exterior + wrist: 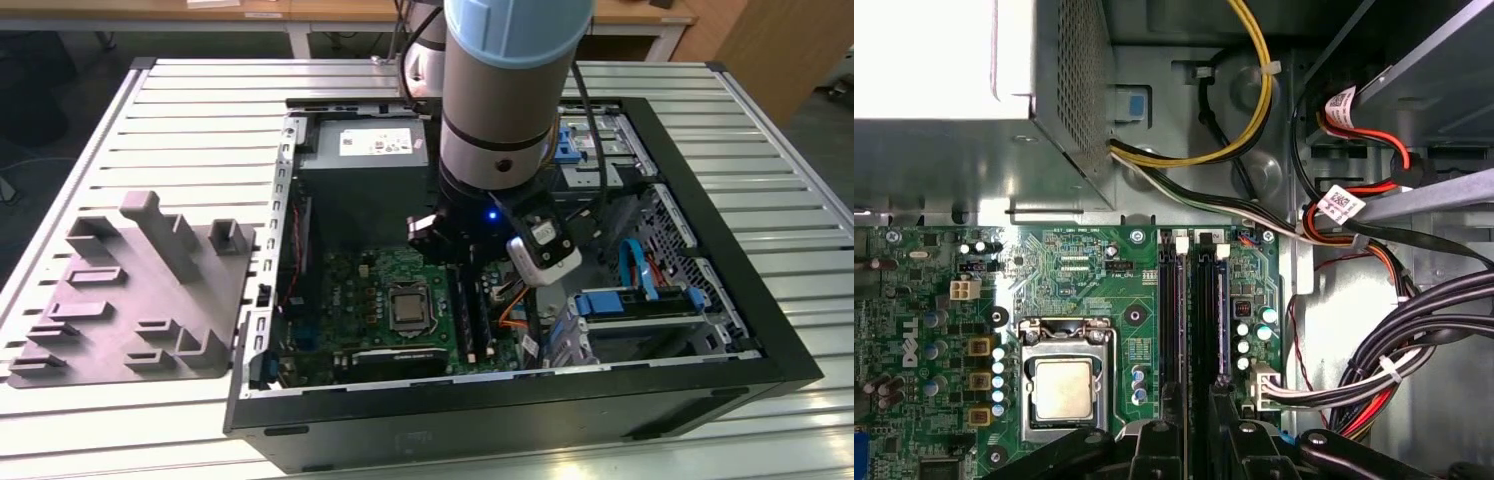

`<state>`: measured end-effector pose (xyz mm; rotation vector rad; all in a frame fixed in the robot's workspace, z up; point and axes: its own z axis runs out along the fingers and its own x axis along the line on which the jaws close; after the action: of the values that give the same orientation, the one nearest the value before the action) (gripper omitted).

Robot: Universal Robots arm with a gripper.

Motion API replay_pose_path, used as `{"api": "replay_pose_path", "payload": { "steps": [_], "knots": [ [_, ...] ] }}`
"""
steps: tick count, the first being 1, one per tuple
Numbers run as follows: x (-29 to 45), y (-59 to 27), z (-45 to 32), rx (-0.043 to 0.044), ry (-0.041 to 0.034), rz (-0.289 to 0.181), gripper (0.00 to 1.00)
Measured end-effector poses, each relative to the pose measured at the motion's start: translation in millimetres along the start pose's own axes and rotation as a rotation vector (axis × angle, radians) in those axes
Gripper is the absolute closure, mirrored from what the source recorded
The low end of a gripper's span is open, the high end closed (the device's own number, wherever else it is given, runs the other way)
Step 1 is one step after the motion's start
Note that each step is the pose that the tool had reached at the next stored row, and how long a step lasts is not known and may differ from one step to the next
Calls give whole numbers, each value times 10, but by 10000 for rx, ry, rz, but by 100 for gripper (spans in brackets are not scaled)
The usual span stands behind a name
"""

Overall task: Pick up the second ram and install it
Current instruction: 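Insert the second ram into the second slot, then press down the second ram until it locks into place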

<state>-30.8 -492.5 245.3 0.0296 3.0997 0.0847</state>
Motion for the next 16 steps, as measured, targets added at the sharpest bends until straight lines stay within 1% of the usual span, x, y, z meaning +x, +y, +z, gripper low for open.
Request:
{"api": "replay_pose_path", "payload": {
  "steps": [1,2,3,4,16],
  "knots": [
    [0,0,0,0,0,0,76],
    [0,0,0,0,0,0,83],
    [0,-1,0,0,0,0,83],
    [0,-1,0,0,0,-1,89],
    [0,-6,0,-1,0,0,90]
  ]
}}
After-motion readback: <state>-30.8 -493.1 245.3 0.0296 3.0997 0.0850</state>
